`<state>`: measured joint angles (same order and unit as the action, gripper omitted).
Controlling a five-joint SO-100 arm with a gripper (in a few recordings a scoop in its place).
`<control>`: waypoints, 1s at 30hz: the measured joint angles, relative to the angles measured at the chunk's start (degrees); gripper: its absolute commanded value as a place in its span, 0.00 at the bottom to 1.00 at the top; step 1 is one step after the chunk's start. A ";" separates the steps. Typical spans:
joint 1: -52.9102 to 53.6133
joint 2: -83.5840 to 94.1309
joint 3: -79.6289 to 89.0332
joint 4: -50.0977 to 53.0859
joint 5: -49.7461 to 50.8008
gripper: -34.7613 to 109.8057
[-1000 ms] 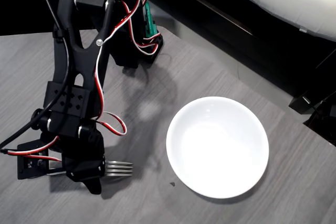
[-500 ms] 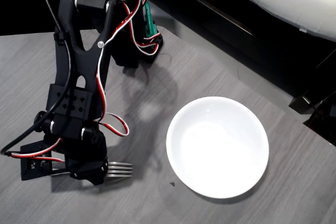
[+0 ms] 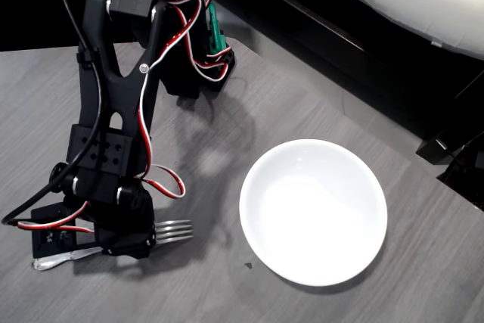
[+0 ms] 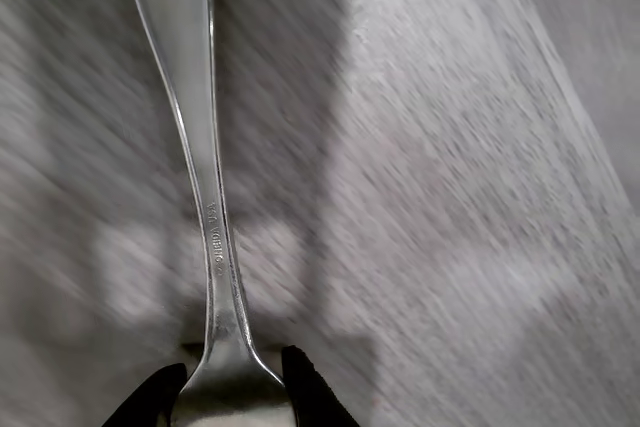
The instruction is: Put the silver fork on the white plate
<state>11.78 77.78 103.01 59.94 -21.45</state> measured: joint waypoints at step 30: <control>-8.00 22.24 -2.29 15.82 2.37 0.24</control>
<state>3.78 100.02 100.72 75.76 -19.07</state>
